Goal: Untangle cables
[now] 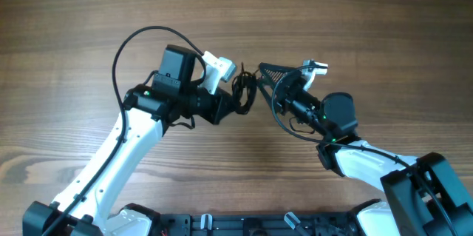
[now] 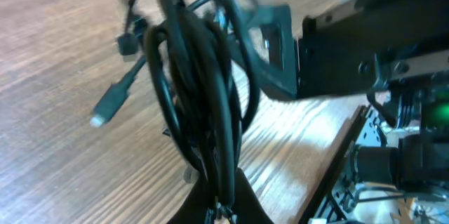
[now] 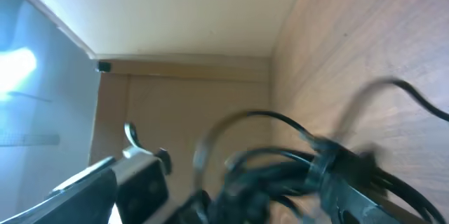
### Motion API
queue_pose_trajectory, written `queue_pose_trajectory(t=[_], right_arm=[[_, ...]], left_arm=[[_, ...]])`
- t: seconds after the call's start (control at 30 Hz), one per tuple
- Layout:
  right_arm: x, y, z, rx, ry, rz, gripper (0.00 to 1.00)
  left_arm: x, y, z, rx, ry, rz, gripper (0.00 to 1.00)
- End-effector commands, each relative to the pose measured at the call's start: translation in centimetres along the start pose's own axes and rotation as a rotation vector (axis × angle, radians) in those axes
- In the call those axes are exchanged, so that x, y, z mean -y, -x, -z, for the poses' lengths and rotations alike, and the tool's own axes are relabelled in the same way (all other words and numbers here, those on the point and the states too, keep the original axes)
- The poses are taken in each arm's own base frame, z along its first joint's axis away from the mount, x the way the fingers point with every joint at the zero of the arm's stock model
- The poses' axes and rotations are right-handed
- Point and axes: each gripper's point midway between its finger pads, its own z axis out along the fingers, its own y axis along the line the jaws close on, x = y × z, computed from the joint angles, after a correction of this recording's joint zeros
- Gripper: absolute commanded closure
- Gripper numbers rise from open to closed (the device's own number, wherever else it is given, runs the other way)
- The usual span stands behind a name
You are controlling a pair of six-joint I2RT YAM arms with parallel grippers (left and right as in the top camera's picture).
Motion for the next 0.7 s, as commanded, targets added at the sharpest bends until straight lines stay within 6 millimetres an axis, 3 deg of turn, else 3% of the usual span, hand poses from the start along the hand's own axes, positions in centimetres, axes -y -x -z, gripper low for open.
queue_pose_trajectory(t=[0.0, 0.2, 0.3, 0.37, 0.53, 0.67], right_arm=[[-1.4, 1.4, -0.3, 0.077, 0.037, 0.021, 0.04], [-1.3, 4.9, 0.5, 0.246, 0.02, 0.119, 0.02], [-1.1, 6.8, 1.3, 0.312, -0.023, 0.311, 0.1], [0.2, 7.8, 1.7, 0.327, -0.091, 0.382, 0.14], [3.5, 8.2, 2.3, 0.308, -0.228, 0.388, 0.15], [4.7, 8.1, 2.5, 0.286, -0.287, 0.436, 0.15]], left_arm=[[2.0, -0.5, -0.3, -0.018, -0.039, -0.041, 0.96], [3.3, -2.0, -0.8, -0.079, -0.075, -0.097, 0.96], [3.0, -2.8, -0.6, -0.107, -0.069, -0.098, 0.96], [2.2, -2.8, -0.1, -0.104, -0.055, -0.068, 0.96], [0.6, -2.0, 1.1, -0.057, -0.058, -0.006, 0.96], [1.2, -1.3, 2.0, -0.017, -0.145, 0.013, 0.96]])
